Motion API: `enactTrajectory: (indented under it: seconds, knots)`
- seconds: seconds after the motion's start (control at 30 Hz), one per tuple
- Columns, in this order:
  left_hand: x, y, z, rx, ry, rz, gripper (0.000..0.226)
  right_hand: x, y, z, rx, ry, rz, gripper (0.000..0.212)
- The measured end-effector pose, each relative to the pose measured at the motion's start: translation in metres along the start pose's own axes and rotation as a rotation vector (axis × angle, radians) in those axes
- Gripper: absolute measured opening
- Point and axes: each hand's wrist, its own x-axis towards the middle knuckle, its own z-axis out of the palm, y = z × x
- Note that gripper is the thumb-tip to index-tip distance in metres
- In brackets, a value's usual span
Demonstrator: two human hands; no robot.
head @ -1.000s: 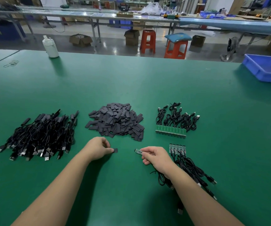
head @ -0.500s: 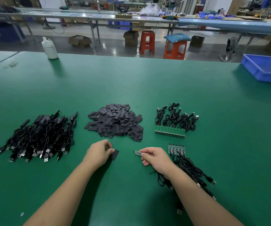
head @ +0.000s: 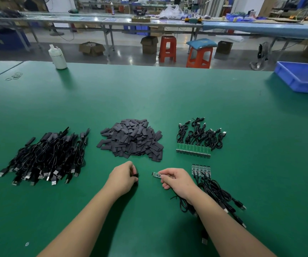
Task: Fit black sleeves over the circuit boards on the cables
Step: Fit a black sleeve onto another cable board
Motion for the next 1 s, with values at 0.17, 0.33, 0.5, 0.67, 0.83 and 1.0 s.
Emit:
enactTrajectory:
  seconds: [0.17,0.33,0.5,0.67,0.83,1.0]
  knots:
    - [-0.01,0.01,0.007,-0.303,0.012,0.135,0.024,-0.001,-0.001,0.0,0.0,-0.003,-0.007,0.021]
    - [-0.009,0.01,0.009,-0.112,0.001,0.221,0.022,-0.002,-0.002,-0.001,-0.005,-0.008,-0.014,0.022]
    - [-0.002,0.006,0.003,0.161,-0.047,0.218,0.023,-0.004,-0.003,-0.002,-0.005,-0.014,-0.017,0.022]
    - [0.006,0.003,-0.006,0.372,-0.224,0.312,0.032,-0.002,-0.002,-0.002,-0.015,-0.014,-0.022,0.022]
    - [0.007,0.002,-0.015,0.54,-0.281,0.318,0.025,0.0,0.002,-0.003,-0.02,-0.019,-0.021,0.022]
    - [0.003,-0.006,-0.015,0.482,-0.225,0.36,0.023,0.0,0.002,-0.003,-0.027,-0.02,-0.022,0.022]
